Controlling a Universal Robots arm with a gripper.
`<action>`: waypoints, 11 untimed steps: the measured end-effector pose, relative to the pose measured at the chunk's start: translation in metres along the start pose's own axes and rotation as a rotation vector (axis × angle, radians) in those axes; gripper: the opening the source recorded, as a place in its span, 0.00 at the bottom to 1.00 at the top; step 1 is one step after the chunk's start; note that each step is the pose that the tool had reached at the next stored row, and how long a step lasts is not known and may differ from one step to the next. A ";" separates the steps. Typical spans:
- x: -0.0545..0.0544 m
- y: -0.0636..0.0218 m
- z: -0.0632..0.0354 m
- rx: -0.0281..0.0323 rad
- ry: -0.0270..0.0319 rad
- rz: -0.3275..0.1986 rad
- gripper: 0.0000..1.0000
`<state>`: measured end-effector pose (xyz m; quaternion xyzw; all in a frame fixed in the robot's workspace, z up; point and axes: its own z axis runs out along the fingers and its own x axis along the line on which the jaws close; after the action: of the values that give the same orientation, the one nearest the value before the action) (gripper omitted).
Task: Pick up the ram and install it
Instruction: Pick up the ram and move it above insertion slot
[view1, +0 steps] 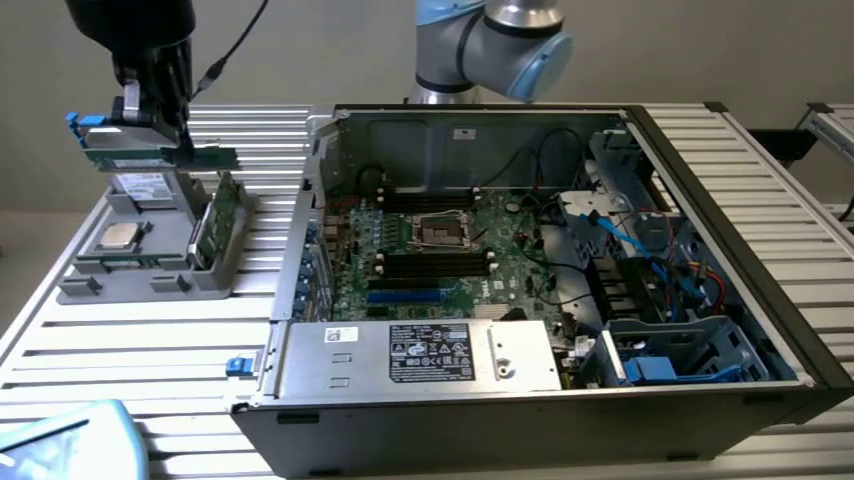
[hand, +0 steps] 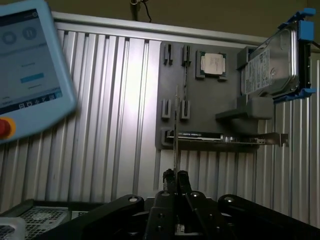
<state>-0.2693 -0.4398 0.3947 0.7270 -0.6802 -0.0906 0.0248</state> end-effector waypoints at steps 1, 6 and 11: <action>0.001 -0.0039 -0.0014 -0.0003 -0.0005 0.000 0.13; 0.008 -0.0233 -0.0082 -0.0012 -0.0024 0.000 0.13; 0.014 -0.0442 -0.0148 -0.0014 -0.0048 -0.001 0.13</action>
<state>-0.2225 -0.4521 0.4009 0.7269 -0.6800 -0.0929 0.0237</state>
